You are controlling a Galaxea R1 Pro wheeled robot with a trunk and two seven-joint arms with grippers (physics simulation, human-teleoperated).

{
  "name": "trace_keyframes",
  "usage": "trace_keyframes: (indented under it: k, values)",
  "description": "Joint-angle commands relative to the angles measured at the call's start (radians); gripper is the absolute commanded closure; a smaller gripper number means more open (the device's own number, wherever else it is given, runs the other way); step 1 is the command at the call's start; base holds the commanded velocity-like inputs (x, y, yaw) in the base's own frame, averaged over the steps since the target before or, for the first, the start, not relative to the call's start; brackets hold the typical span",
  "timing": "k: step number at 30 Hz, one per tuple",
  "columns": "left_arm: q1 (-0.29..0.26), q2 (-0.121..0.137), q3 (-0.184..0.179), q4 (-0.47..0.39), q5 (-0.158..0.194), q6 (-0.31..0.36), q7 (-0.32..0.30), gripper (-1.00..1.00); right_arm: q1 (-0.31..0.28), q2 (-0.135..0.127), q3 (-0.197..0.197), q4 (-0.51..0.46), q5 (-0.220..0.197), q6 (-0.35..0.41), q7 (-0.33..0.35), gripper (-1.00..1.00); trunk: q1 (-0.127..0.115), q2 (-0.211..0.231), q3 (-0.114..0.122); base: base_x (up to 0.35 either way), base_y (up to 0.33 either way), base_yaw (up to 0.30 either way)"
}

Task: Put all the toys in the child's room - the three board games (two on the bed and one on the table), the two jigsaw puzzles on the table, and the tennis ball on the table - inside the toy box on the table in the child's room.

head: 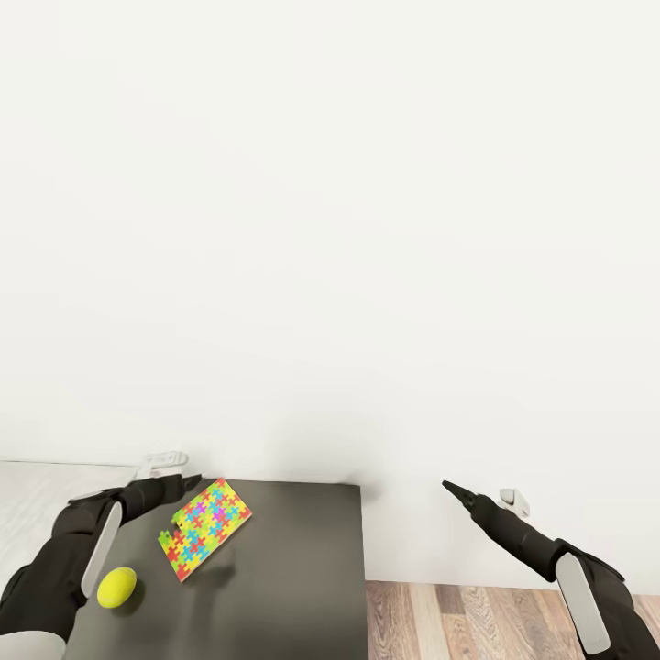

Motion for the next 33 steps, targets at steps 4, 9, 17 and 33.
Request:
trace_keyframes:
  k: [4, 9, 17, 33]
  values:
    - [-0.006, 0.005, 0.000, 0.005, -0.045, 0.013, -0.003, -1.00, -0.002, 0.000, -0.002, 0.001, -0.004, 0.008, 0.001, -1.00, 0.001, -0.002, -0.004, 0.000, 0.000, 0.000]
    - [-0.042, 0.009, 0.000, 0.054, -0.103, 0.017, -0.010, -1.00, -0.002, -0.001, -0.002, 0.003, -0.002, 0.009, -0.001, -1.00, 0.001, -0.002, -0.010, 0.000, 0.000, 0.000]
    - [-0.141, 0.044, 0.000, 0.236, -0.129, 0.014, -0.017, -1.00, -0.002, -0.002, -0.002, 0.004, -0.002, 0.010, -0.002, -1.00, 0.001, -0.002, -0.022, 0.000, 0.000, 0.000]
    - [-0.167, 0.086, -0.001, 0.303, -0.133, -0.020, -0.249, -1.00, -0.002, -0.006, -0.001, 0.004, -0.005, 0.008, -0.005, -1.00, 0.001, -0.002, -0.048, 0.000, 0.000, 0.000]
